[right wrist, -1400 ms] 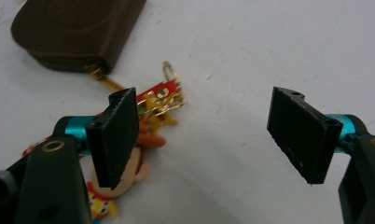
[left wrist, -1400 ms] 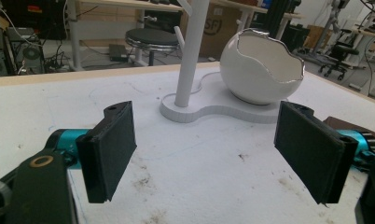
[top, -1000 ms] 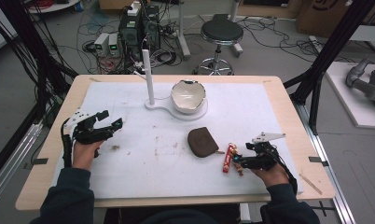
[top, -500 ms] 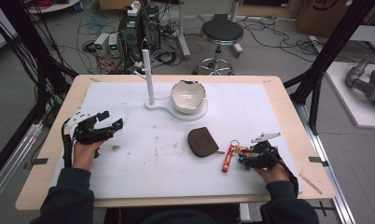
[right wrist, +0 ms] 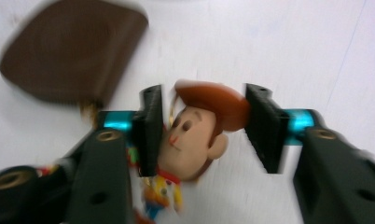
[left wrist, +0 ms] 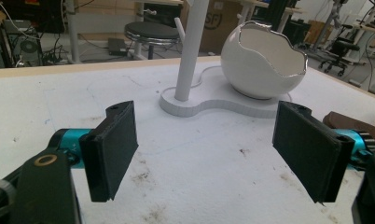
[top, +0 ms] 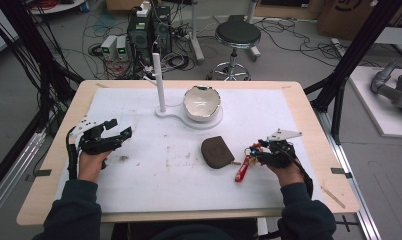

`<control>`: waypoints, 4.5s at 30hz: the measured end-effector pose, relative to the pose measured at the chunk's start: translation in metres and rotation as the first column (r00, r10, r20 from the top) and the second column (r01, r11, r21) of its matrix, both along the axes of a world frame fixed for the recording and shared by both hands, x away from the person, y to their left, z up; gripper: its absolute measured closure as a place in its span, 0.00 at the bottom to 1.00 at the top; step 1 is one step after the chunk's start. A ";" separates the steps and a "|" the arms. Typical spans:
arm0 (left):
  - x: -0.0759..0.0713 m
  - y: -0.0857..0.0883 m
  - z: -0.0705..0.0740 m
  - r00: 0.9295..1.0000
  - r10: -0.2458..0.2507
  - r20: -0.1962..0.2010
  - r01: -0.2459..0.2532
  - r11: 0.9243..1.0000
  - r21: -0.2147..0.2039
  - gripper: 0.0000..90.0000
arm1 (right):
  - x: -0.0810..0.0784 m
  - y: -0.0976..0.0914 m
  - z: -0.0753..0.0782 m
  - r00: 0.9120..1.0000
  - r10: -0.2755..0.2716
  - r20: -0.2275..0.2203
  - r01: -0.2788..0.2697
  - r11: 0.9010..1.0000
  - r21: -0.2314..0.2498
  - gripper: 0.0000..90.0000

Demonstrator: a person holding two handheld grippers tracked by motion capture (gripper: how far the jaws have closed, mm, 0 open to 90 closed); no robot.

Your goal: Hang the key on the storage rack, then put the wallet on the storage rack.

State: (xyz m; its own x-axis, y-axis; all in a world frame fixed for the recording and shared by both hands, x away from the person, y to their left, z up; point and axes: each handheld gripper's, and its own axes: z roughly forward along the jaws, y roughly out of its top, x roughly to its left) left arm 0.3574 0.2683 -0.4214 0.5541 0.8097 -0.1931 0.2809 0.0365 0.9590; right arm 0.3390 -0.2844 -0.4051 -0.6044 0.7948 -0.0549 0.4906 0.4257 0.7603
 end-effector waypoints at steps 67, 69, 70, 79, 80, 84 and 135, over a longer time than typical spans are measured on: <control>0.001 0.009 -0.001 1.000 0.018 0.011 -0.017 0.999 -0.047 0.25 | 0.179 0.234 0.124 0.935 0.316 0.159 -0.321 0.947 0.005 0.61; 0.001 0.009 -0.001 1.000 0.016 0.010 -0.016 0.999 -0.043 0.25 | 0.175 0.218 0.116 0.940 0.293 0.175 -0.300 0.954 0.012 0.60; 0.001 0.009 -0.001 1.000 0.016 0.010 -0.015 0.999 -0.044 0.25 | 0.175 0.218 0.116 0.940 0.293 0.175 -0.300 0.954 0.012 0.55; 0.001 0.008 -0.002 1.000 0.013 0.004 -0.012 0.999 -0.035 0.25 | 0.161 0.140 0.101 0.974 0.190 0.123 -0.200 0.977 0.077 0.39; 0.001 0.008 -0.001 1.000 0.012 0.004 -0.012 0.999 -0.034 0.25 | 0.158 0.134 0.100 0.978 0.177 0.109 -0.187 0.979 0.080 0.37; 0.000 0.007 -0.001 1.000 0.011 0.005 -0.011 0.999 -0.036 0.25 | 0.133 0.089 0.080 0.988 0.132 0.075 -0.136 0.989 0.054 0.29; -0.002 0.002 0.000 1.000 -0.006 0.009 0.006 1.000 -0.005 0.26 | 0.042 0.036 -0.016 0.991 0.112 -0.070 -0.103 0.988 0.115 0.24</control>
